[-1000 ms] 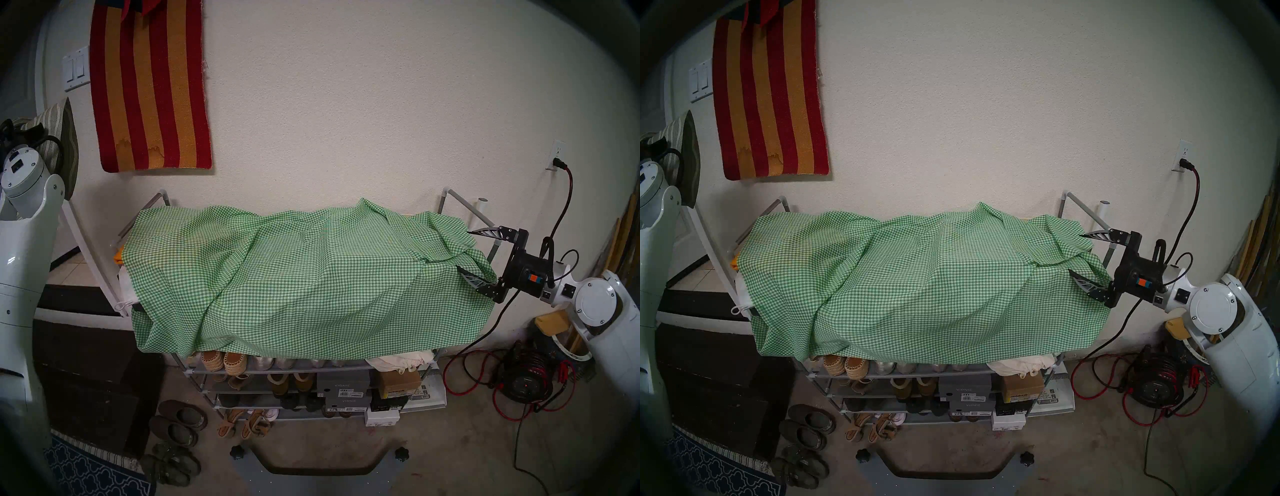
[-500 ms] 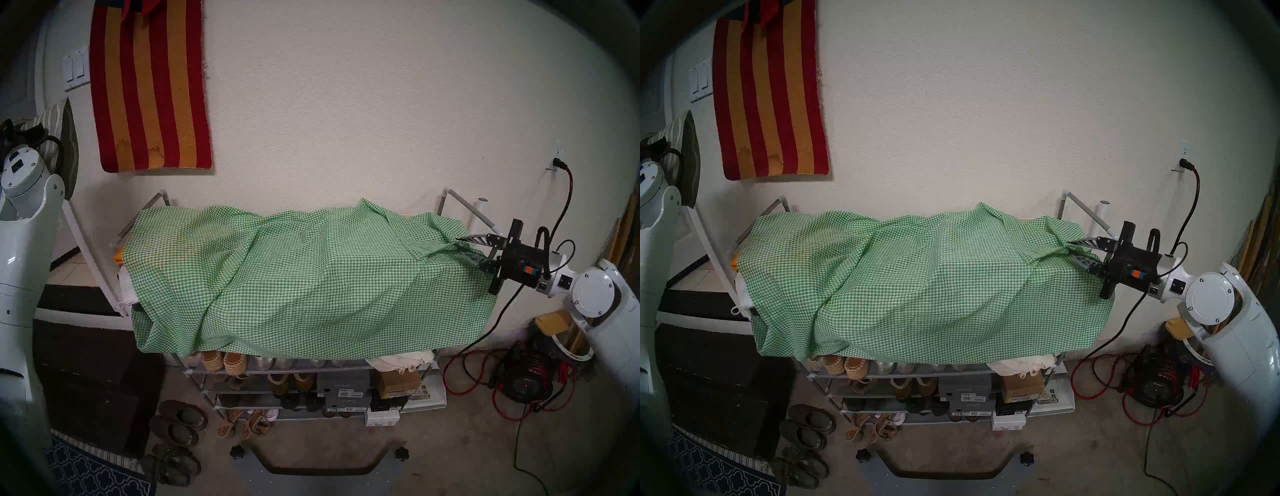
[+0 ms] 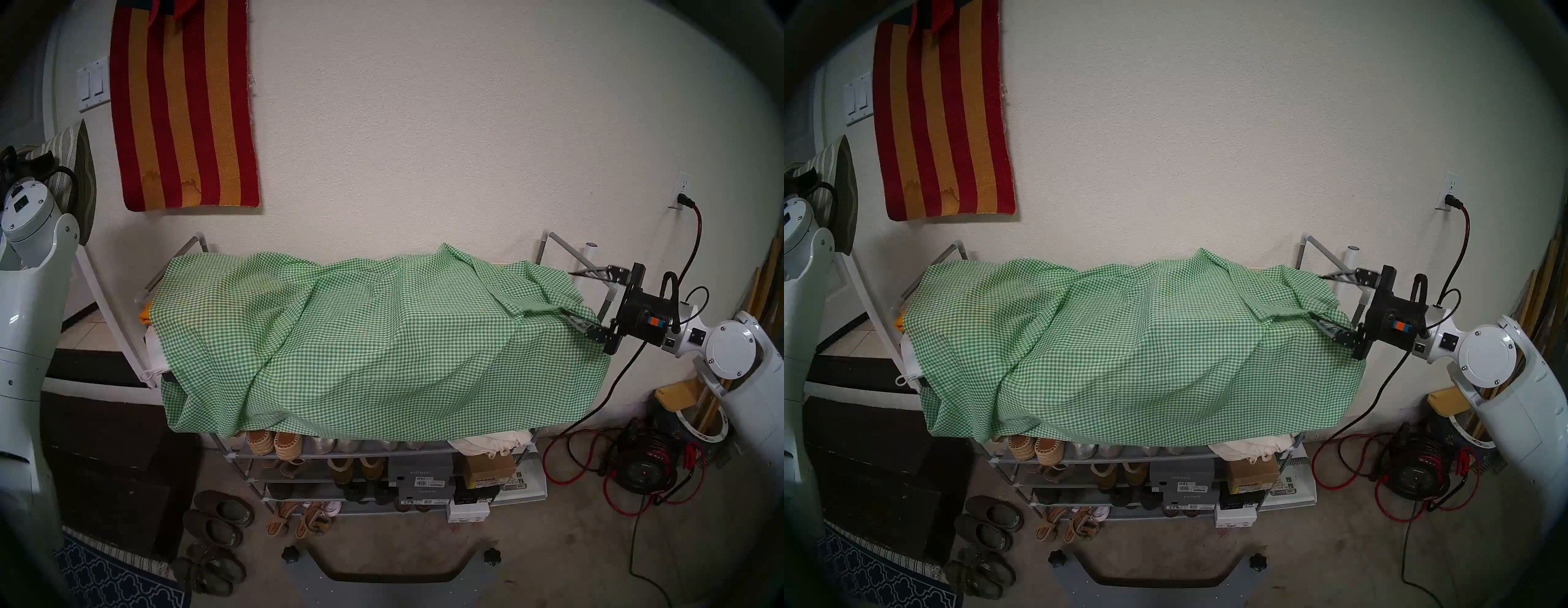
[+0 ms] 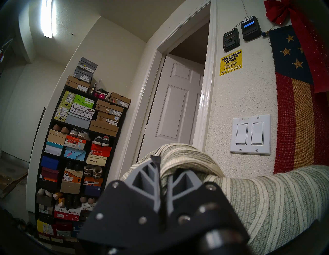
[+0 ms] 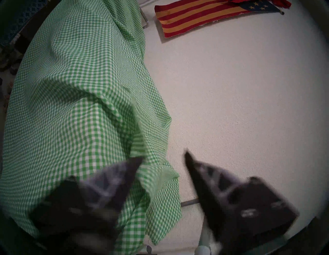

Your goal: Lift the object off the cloth, cover the shoe rack with the cloth, put the object back

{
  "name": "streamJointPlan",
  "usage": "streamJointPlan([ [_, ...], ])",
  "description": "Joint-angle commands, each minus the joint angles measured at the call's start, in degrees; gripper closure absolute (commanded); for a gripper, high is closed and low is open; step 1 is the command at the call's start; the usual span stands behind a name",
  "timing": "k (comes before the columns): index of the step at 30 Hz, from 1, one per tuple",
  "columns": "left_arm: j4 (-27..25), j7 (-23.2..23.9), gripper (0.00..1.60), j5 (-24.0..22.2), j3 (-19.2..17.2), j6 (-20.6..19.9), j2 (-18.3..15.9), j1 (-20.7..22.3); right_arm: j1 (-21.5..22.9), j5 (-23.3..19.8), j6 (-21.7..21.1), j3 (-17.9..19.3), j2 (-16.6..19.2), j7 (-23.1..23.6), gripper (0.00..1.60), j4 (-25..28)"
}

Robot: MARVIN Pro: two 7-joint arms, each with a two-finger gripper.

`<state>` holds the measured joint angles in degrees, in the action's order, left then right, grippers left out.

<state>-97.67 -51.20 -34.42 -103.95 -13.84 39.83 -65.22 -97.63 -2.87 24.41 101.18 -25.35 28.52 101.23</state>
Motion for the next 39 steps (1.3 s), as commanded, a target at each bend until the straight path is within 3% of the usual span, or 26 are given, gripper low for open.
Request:
streamJointPlan([
  [1, -0.3, 0.15, 1.6, -0.13, -0.13, 0.01, -0.08, 0.13, 1.56, -1.86, 0.72, 0.29, 0.77, 0.89, 0.17, -0.44],
  [5, -0.3, 0.16, 1.6, -0.13, -0.14, 0.01, -0.07, 0.13, 1.98, -1.86, 0.56, -0.11, 0.78, 1.18, 0.68, -0.28],
  [7, -0.3, 0.16, 1.6, -0.12, -0.14, 0.0, -0.07, 0.13, 2.23, -1.95, 0.57, -0.34, 0.8, 1.4, 0.83, -0.29],
  [10, -0.3, 0.16, 1.6, -0.12, -0.14, 0.0, -0.06, 0.13, 2.5, -2.24, 0.54, -0.5, 0.76, 1.7, 0.9, -0.39],
  [14, -0.3, 0.17, 1.6, -0.11, -0.14, 0.0, -0.05, 0.14, 2.47, -3.37, 0.43, 0.34, 0.81, 2.29, 0.86, -0.56],
  [16, -0.3, 0.17, 1.6, -0.11, -0.15, 0.0, -0.05, 0.14, 2.47, -3.07, 0.49, 0.55, 0.99, 2.44, 0.94, -0.56],
  [17, -0.3, 0.17, 1.6, -0.11, -0.15, 0.0, -0.05, 0.14, 2.36, -2.96, 0.28, 0.64, 0.96, 2.45, 1.12, -0.36],
  [18, -0.3, 0.18, 1.6, -0.1, -0.15, 0.0, -0.05, 0.14, 2.22, -2.58, -0.41, 0.68, 0.99, 2.46, 1.6, -0.01],
  [25, -0.3, 0.18, 1.6, -0.09, -0.15, -0.01, -0.03, 0.14, 3.08, -0.12, -5.02, -1.29, 1.0, 1.94, 1.6, 0.45],
  [28, -0.3, 0.19, 1.6, -0.08, -0.16, -0.01, -0.03, 0.14, 2.77, 0.82, -5.09, -1.61, 0.31, 1.2, 1.6, 0.81],
  [33, -0.27, 0.17, 1.6, -0.03, -0.13, 0.01, -0.02, 0.17, -2.19, -7.66, 0.24, 2.89, 0.81, 6.83, 1.6, 3.6],
  [39, -0.22, 0.12, 1.6, 0.06, -0.09, 0.04, 0.0, 0.19, -6.39, -10.63, 3.76, 1.23, 1.42, 12.61, 1.6, 9.58],
])
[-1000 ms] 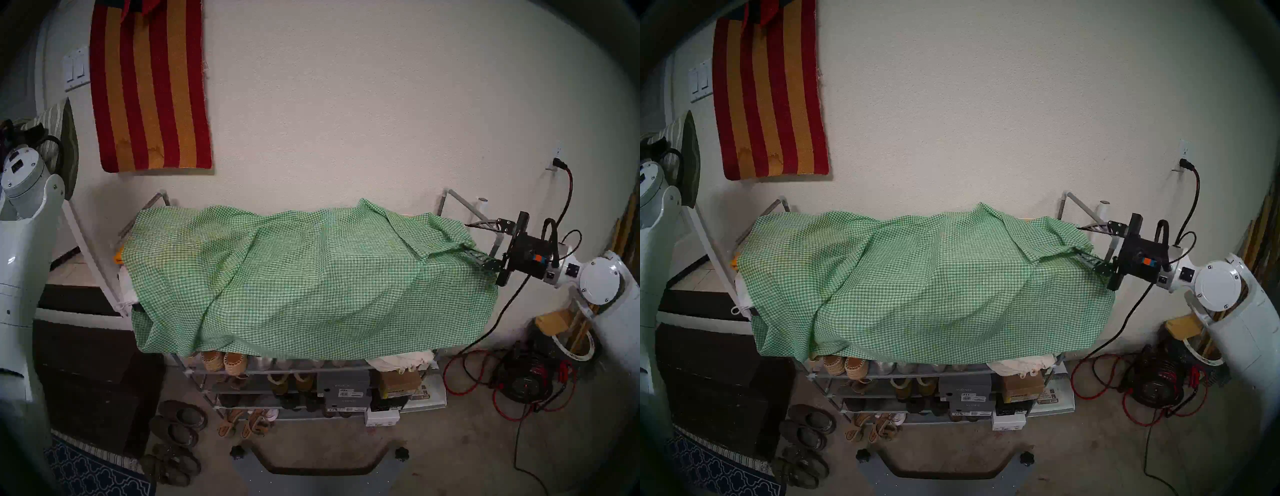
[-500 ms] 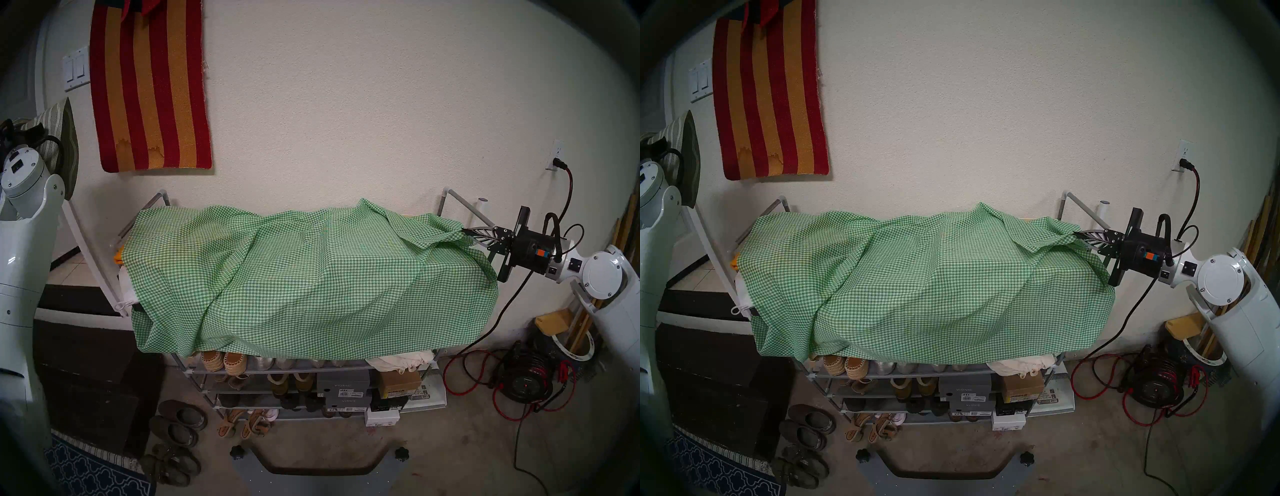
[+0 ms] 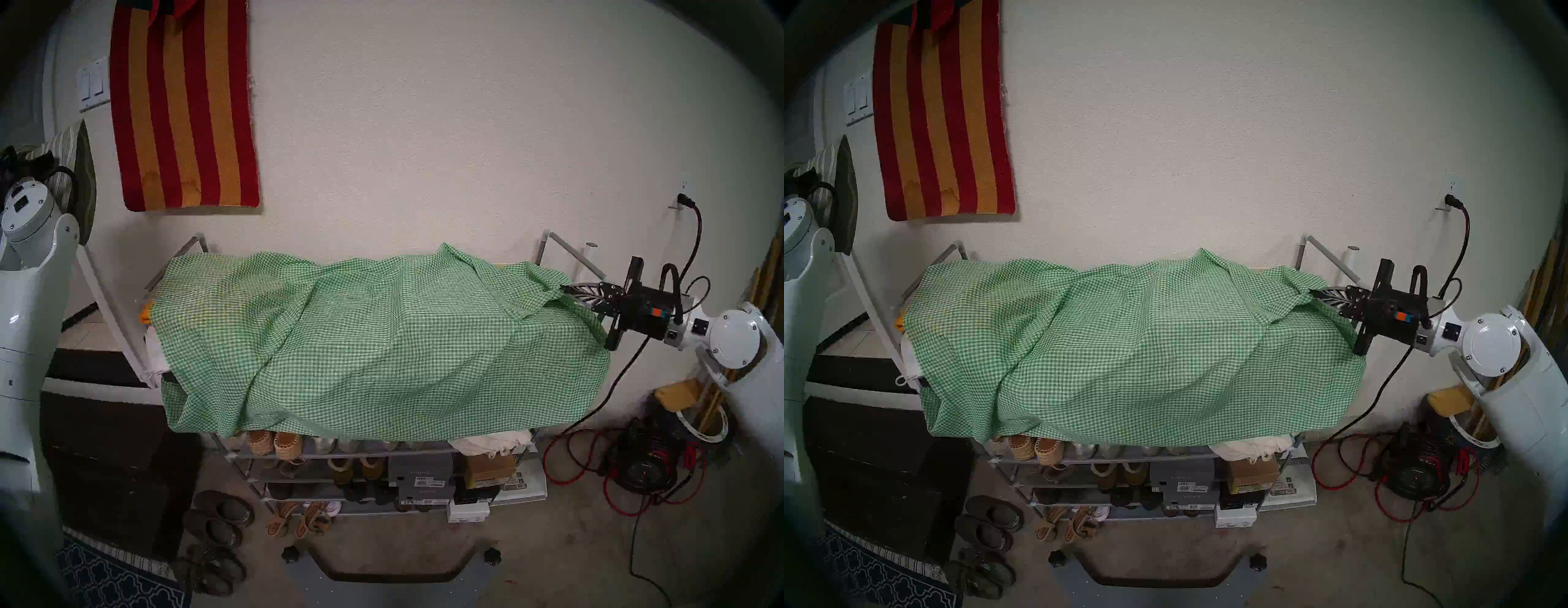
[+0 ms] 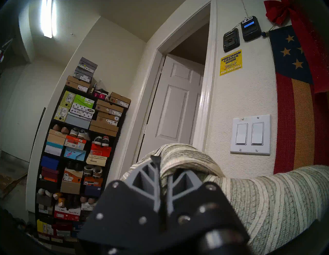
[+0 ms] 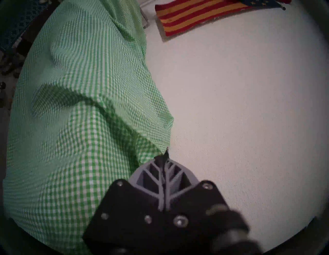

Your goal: Lift the object off the cloth, cover the shoe rack with the cloth, put the object back

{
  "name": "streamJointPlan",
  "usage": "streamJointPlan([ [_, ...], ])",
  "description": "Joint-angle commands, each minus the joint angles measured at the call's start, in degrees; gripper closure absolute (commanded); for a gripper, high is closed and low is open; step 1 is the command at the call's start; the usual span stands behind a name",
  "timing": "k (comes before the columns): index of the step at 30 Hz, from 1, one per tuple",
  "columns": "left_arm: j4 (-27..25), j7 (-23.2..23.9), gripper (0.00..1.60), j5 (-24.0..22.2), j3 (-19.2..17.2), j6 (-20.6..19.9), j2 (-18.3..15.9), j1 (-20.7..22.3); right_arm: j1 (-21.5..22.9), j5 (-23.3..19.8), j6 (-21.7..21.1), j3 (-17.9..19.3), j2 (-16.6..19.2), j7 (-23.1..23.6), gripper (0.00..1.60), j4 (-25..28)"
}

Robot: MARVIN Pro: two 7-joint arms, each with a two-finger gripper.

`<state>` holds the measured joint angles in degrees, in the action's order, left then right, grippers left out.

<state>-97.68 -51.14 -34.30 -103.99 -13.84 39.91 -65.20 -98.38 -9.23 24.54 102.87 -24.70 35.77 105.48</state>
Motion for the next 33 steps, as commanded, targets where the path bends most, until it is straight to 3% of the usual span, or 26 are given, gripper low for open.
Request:
streamJointPlan([
  [1, -0.21, 0.07, 1.6, -0.04, -0.05, 0.04, -0.08, 0.16, -6.56, -4.82, 4.04, -0.52, 0.82, 6.72, 1.6, 6.03],
  [5, -0.21, 0.07, 1.6, -0.01, -0.05, 0.04, -0.06, 0.17, -8.53, -6.89, 5.51, -0.54, 1.19, 10.02, 1.6, 7.32],
  [10, -0.2, 0.07, 1.6, 0.06, -0.05, 0.04, -0.04, 0.18, -13.41, -7.3, 8.92, 0.01, 4.22, 18.01, 1.6, 8.68],
  [12, -0.19, 0.07, 1.6, 0.07, -0.05, 0.04, -0.03, 0.18, -12.81, -7.4, 9.49, -1.33, 4.9, 17.78, 1.6, 8.4],
  [14, -0.2, 0.08, 1.6, 0.08, -0.05, 0.04, -0.02, 0.19, -16.25, -7.4, 9.47, 0.61, 4.94, 22.48, 1.6, 7.75],
  [15, -0.21, 0.08, 1.6, 0.07, -0.06, 0.03, -0.02, 0.2, -15.57, -9.14, 8.81, 0.59, 3.48, 22.26, 1.6, 6.47],
  [17, -0.22, 0.1, 1.6, 0.07, -0.07, 0.03, -0.01, 0.2, -17.33, -8.46, 8.92, 4.32, 2.26, 23.62, 1.6, 5.3],
  [18, -0.22, 0.1, 1.6, 0.07, -0.07, 0.02, -0.01, 0.2, -18.38, -10.12, 9.55, 6.3, 0.95, 23.16, 1.6, 4.76],
  [19, -0.22, 0.1, 1.6, 0.07, -0.07, 0.02, -0.01, 0.2, -18.38, -10.12, 9.55, 6.3, 0.95, 23.16, 1.6, 4.76],
  [20, -0.22, 0.1, 1.6, 0.07, -0.07, 0.02, -0.01, 0.21, -17.8, -10.87, 10.02, 6.75, 0.26, 23.69, 1.07, 4.37],
  [21, -0.22, 0.1, 1.6, 0.08, -0.07, 0.02, 0.0, 0.21, -19.38, -12.04, 11.59, 9.68, -1.04, 23.32, 0.5, 4.54],
  [23, -0.21, 0.1, 1.6, 0.1, -0.06, 0.03, 0.01, 0.21, -17.46, -12.9, 12.77, 10.18, -2.2, 22.33, 0.0, 4.36],
  [30, -0.19, 0.09, 1.6, 0.16, -0.06, 0.03, 0.03, 0.23, -16.1, -17.78, 16.31, 16.56, -6.62, 21.12, 0.0, 3.95],
  [32, -0.19, 0.1, 1.6, 0.17, -0.06, 0.03, 0.04, 0.23, -17.59, -18.18, 17.1, 20.56, -8.81, 21.21, 0.0, 4.29],
  [33, -0.2, 0.11, 1.6, 0.17, -0.07, 0.02, 0.04, 0.23, -16.51, -18.28, 17.63, 19.05, -8.51, 20.72, 0.0, 3.46],
])
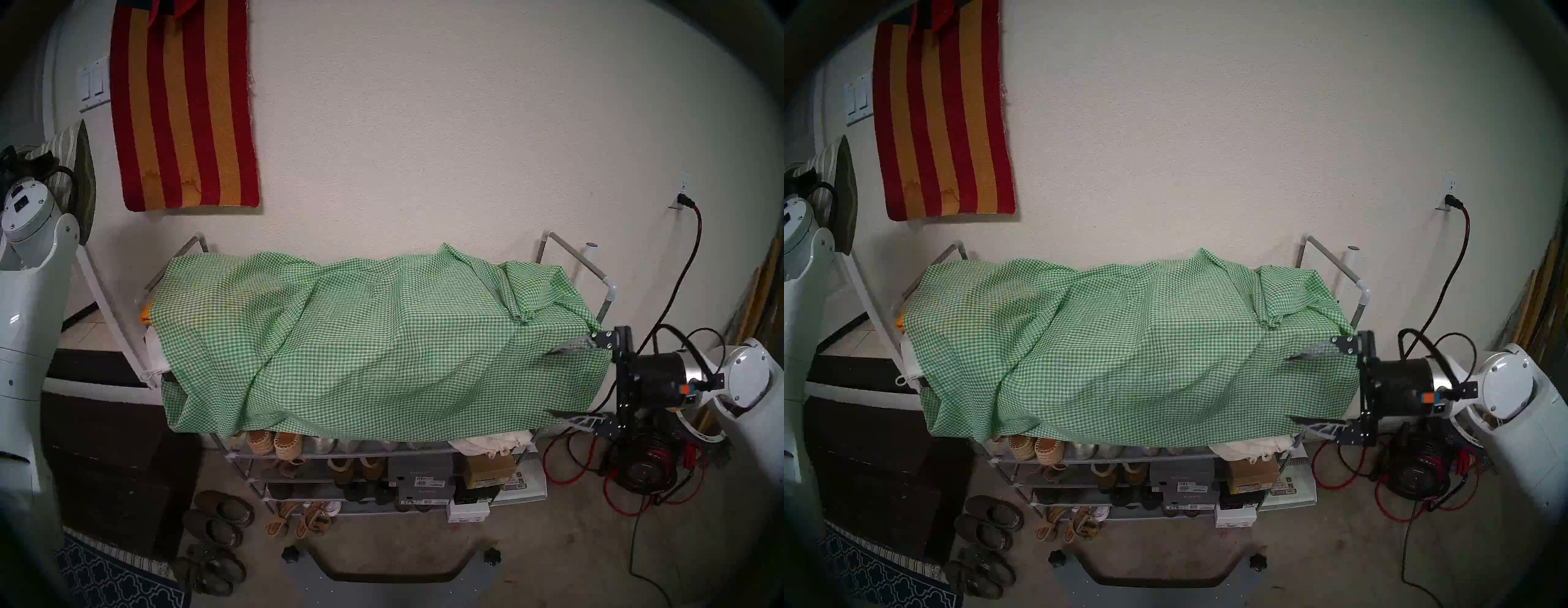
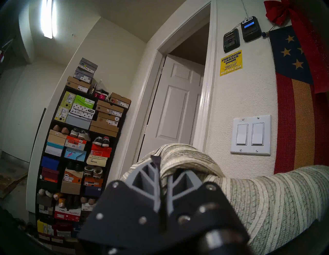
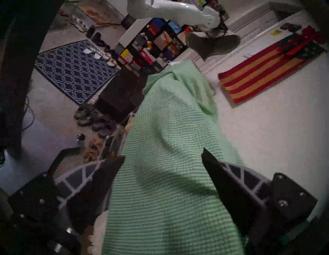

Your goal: Lift the object off the cloth, cover the shoe rack with the cloth, put the object back

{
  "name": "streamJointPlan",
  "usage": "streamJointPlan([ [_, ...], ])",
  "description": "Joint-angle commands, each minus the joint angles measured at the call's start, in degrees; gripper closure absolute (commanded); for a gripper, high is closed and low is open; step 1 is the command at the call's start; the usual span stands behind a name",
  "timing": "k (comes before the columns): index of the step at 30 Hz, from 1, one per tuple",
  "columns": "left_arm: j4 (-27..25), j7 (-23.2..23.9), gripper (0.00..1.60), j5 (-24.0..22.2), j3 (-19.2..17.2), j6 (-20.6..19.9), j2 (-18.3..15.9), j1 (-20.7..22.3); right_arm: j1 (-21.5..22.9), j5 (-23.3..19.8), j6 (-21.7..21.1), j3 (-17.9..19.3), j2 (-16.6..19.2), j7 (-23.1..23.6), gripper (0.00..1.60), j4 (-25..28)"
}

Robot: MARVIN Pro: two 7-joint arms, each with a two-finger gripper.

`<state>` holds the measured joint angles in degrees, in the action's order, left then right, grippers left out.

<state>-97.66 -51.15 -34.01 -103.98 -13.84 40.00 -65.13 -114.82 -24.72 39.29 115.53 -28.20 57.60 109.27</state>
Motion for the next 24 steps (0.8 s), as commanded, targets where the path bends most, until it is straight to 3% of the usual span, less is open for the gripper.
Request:
streamJointPlan([
  [1, -0.22, 0.12, 1.6, -0.12, -0.08, 0.02, -0.04, 0.17, -1.05, -1.93, 2.86, 9.04, -6.89, -0.88, 0.0, -0.03],
  [3, -0.22, 0.12, 1.6, -0.13, -0.08, 0.02, -0.04, 0.17, -1.08, -1.52, 2.98, 8.88, -6.61, -1.71, 0.0, -0.62],
  [4, -0.23, 0.15, 1.6, -0.15, -0.1, 0.0, -0.03, 0.18, -3.01, 0.59, 2.47, 12.45, -8.95, -2.56, 0.0, -0.2],
  [5, -0.24, 0.16, 1.6, -0.17, -0.11, -0.01, -0.03, 0.17, -3.21, 0.89, 2.49, 11.99, -8.43, -3.58, 0.0, -0.48],
  [7, -0.26, 0.19, 1.6, -0.2, -0.13, -0.03, -0.02, 0.17, -4.3, 3.01, 1.01, 14.11, -11.0, -4.48, 0.0, 0.93],
  [9, -0.27, 0.2, 1.6, -0.21, -0.14, -0.04, -0.02, 0.16, -4.7, 4.14, 0.61, 13.78, -10.37, -6.16, 0.0, 1.04],
  [10, -0.28, 0.22, 1.6, -0.23, -0.16, -0.05, -0.02, 0.16, -2.54, 7.57, -1.08, 12.55, -12.57, -7.52, 0.0, 1.77],
  [14, -0.27, 0.24, 1.6, -0.21, -0.17, -0.06, 0.0, 0.16, 0.54, 13.54, -3.57, 8.2, -12.3, -12.18, 0.0, 1.88],
  [24, -0.28, 0.31, 1.6, -0.19, -0.21, -0.08, 0.03, 0.16, 6.21, 20.73, -9.09, 0.79, -12.24, -19.8, 0.0, 3.59],
])
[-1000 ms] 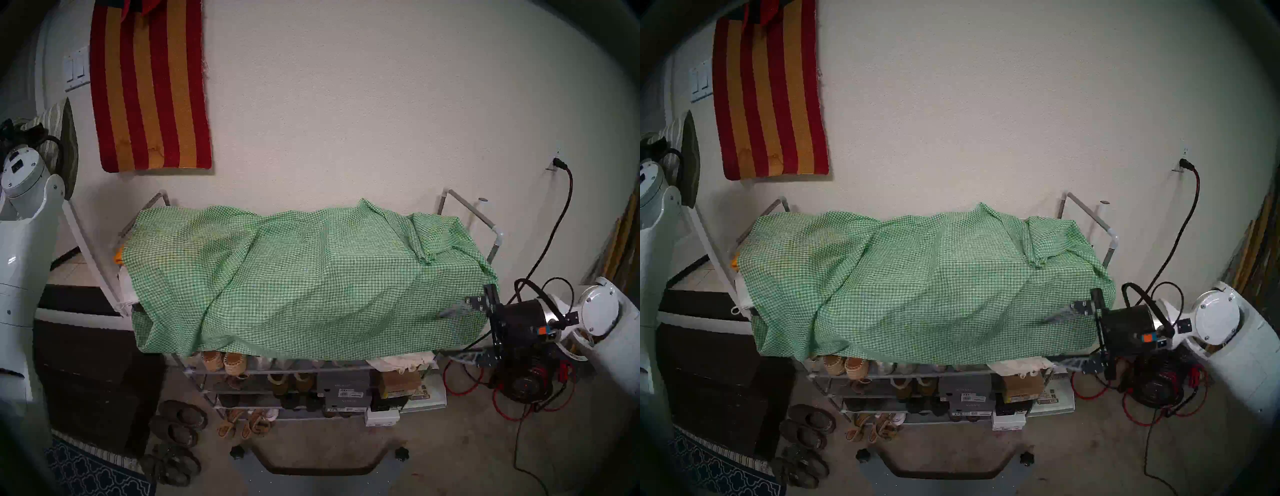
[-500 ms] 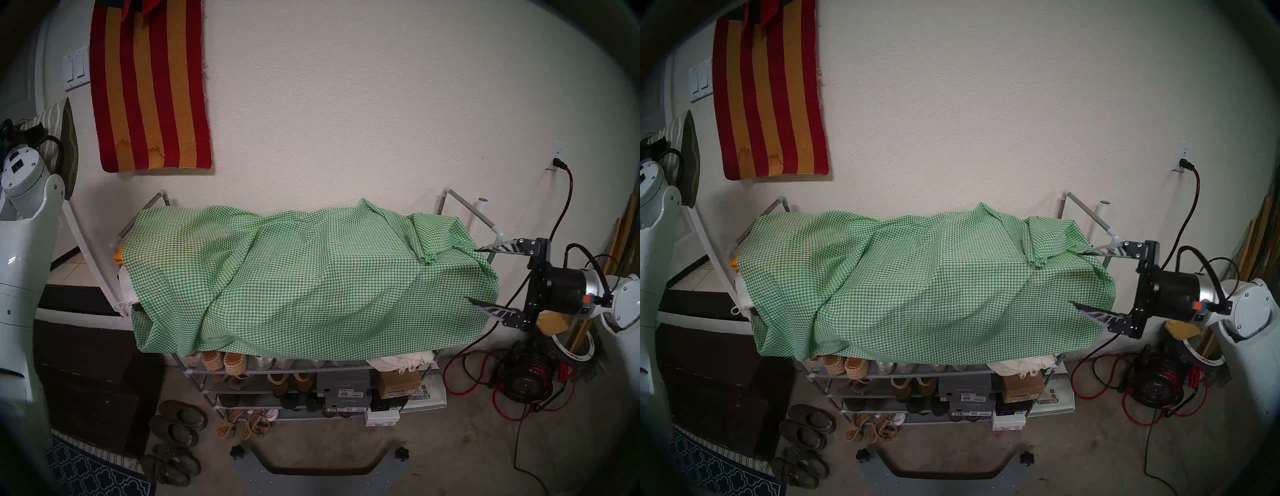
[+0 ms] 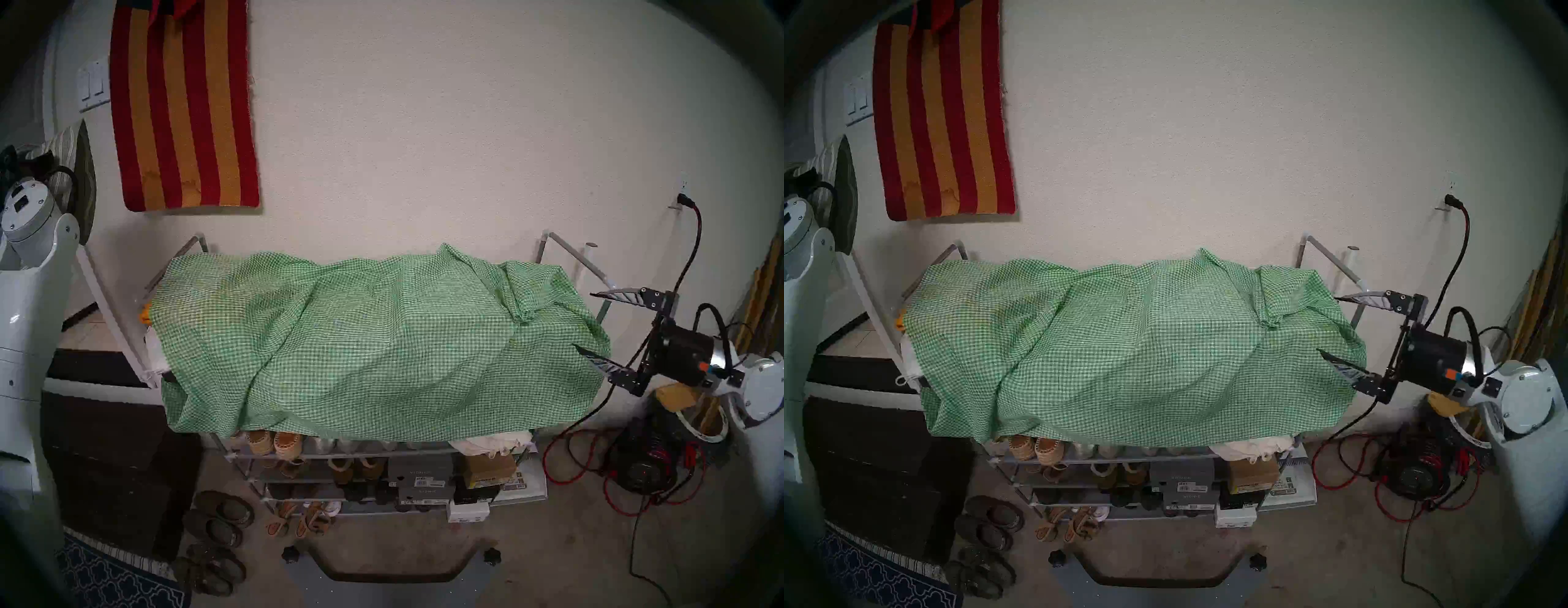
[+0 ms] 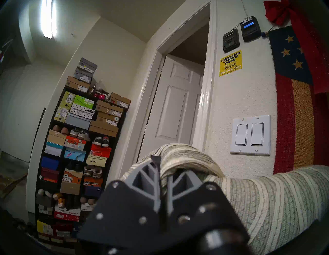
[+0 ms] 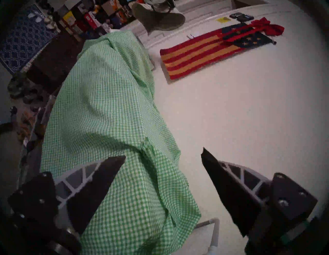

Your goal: Lift the object off the cloth, cover the shoe rack with the cloth, put the object back

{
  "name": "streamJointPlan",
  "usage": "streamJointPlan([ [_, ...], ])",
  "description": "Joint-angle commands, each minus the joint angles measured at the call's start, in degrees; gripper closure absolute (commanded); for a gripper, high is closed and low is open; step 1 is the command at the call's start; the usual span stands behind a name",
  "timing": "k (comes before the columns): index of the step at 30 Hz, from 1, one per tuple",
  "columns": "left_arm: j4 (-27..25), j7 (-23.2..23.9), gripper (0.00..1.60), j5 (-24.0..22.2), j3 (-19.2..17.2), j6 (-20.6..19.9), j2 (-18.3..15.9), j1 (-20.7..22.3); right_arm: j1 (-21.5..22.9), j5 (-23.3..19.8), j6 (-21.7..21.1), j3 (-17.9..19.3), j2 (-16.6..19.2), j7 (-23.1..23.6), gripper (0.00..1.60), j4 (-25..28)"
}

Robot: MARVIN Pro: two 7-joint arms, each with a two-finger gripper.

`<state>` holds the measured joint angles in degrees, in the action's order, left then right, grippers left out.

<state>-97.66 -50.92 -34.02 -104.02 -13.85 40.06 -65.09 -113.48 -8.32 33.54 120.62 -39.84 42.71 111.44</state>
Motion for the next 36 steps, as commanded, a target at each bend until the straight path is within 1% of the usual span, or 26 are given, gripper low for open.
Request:
streamJointPlan([
  [1, -0.28, 0.09, 1.6, -0.18, -0.17, -0.07, -0.03, 0.12, 5.33, 4.85, -3.72, -4.87, -0.46, -5.33, 0.0, 1.48],
  [6, -0.29, 0.11, 1.6, -0.19, -0.19, -0.09, -0.02, 0.11, 7.35, 6.49, -5.69, -6.65, 0.01, -6.85, 0.0, 1.47],
  [12, -0.29, 0.13, 1.6, -0.18, -0.2, -0.1, -0.01, 0.11, 9.65, 8.23, -8.58, -8.09, 1.07, -7.49, 0.0, 1.18],
  [15, -0.29, 0.14, 1.6, -0.18, -0.21, -0.1, 0.0, 0.11, 10.71, 8.11, -9.85, -8.45, 1.92, -7.28, 0.0, 1.47],
  [21, -0.29, 0.15, 1.6, -0.17, -0.21, -0.1, 0.0, 0.11, 11.22, 6.86, -11.45, -7.58, 4.03, -5.37, 0.0, 2.39],
  [25, -0.3, 0.15, 1.6, -0.17, -0.22, -0.12, 0.01, 0.11, 12.13, 6.77, -12.85, -8.29, 5.55, -4.15, 0.0, 2.01],
  [27, -0.3, 0.16, 1.6, -0.16, -0.22, -0.11, 0.01, 0.12, 12.39, 6.78, -14.89, -8.43, 7.12, -2.63, 0.0, 2.1],
  [29, -0.29, 0.16, 1.6, -0.16, -0.22, -0.11, 0.02, 0.12, 12.88, 6.75, -16.94, -9.06, 8.99, -0.83, 0.0, 1.89],
  [32, -0.29, 0.16, 1.6, -0.15, -0.22, -0.11, 0.02, 0.12, 14.06, 7.57, -18.52, -10.47, 10.48, 0.33, 0.0, 1.15],
  [36, -0.3, 0.17, 1.6, -0.15, -0.24, -0.13, 0.03, 0.12, 15.08, 7.14, -18.82, -11.49, 11.25, 1.6, 0.0, 0.68],
])
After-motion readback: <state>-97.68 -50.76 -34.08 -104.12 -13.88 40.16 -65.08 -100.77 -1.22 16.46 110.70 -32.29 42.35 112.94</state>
